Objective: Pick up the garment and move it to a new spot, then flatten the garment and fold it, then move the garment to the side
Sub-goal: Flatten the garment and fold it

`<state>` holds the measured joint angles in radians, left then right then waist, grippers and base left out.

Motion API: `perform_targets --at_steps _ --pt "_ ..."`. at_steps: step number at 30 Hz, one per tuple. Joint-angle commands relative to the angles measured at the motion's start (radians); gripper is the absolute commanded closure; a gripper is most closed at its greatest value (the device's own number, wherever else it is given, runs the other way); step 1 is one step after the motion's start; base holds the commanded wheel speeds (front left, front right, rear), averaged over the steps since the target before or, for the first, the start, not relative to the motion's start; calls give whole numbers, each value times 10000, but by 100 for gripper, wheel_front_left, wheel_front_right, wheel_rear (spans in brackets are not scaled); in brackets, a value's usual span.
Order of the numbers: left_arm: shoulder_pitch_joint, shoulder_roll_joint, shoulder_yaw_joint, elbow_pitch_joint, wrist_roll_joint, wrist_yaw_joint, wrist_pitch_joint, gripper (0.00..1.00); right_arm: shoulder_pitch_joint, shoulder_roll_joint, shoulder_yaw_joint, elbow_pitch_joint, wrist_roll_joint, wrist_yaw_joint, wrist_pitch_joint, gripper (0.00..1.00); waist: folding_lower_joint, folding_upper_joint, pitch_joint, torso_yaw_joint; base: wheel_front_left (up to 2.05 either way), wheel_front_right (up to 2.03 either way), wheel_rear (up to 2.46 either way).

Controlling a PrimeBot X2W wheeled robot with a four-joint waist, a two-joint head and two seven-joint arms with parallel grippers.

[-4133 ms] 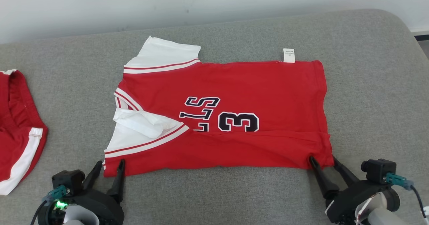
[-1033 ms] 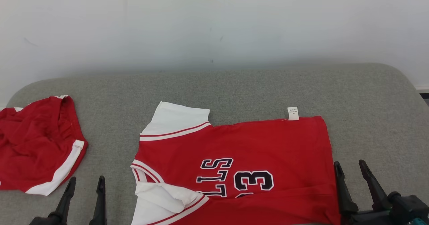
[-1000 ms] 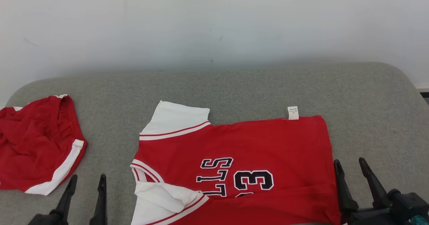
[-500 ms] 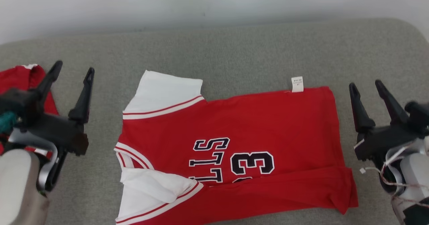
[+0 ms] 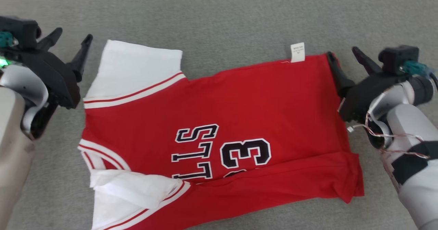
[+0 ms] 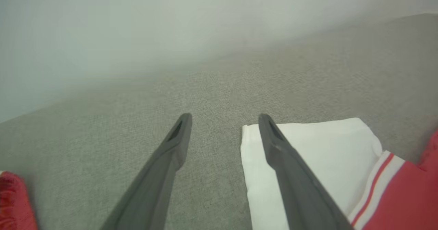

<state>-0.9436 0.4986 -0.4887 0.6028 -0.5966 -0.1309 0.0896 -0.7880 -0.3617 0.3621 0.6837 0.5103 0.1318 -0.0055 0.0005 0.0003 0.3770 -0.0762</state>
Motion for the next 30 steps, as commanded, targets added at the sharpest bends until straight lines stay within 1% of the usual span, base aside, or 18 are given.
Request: perform_targets --at_steps 1,7,13,18,21,23,24,25,26,27,28,30 --pt "-395 113 -191 327 -328 21 135 0 -361 121 203 184 159 -25 59 0 -5 -3 437 -503 0 0 0" --pt "-1228 319 -1013 1423 -864 21 541 0 -1246 505 951 814 492 -25 352 0 -5 -3 813 -889 0 0 0" --pt "-1720 299 -1641 2313 -1231 21 635 0 -1758 826 1611 1249 794 -25 328 0 -5 -3 1071 -1168 0 0 0" --pt "-1879 200 -2167 2670 -1608 17 757 0 -1971 1009 2057 1578 1033 -25 171 0 -5 -3 1044 -1283 0 0 0" --pt "-1846 192 -2653 2770 -1986 17 1245 0 -2139 1125 2395 1929 1205 -25 179 0 -5 -3 982 -1258 0 0 0" --pt "-1854 156 -2718 2767 -2166 17 1383 0 -2179 1147 2462 2024 1248 -25 217 0 -5 -3 983 -1239 0 0 0" --pt "-1882 127 -2809 2752 -2308 17 1536 20 -2227 1160 2502 2121 1293 -25 220 0 -5 -3 997 -1217 0 0 0" --pt "-1906 138 -2951 2724 -2382 14 1678 62 -2275 1190 2570 2253 1343 -25 272 16 -5 -3 1009 -1198 0 0 0" --pt "-1958 181 -3084 2690 -2359 6 1687 81 -2334 1216 2630 2342 1357 -25 276 60 -5 -3 1023 -1178 0 0 0" --pt "-2036 234 -3165 2673 -2363 8 1605 100 -2427 1236 2659 2431 1386 -25 224 90 -5 -3 1035 -1161 0 0 0" --pt "-2107 271 -3227 2661 -2404 22 1537 100 -2516 1248 2667 2549 1427 -25 136 100 -5 -3 1031 -1143 0 0 0" --pt "-2196 276 -3304 2619 -2474 22 1276 100 -2633 1265 2636 2747 1490 -25 -57 100 -5 -3 962 -1081 0 0 0"
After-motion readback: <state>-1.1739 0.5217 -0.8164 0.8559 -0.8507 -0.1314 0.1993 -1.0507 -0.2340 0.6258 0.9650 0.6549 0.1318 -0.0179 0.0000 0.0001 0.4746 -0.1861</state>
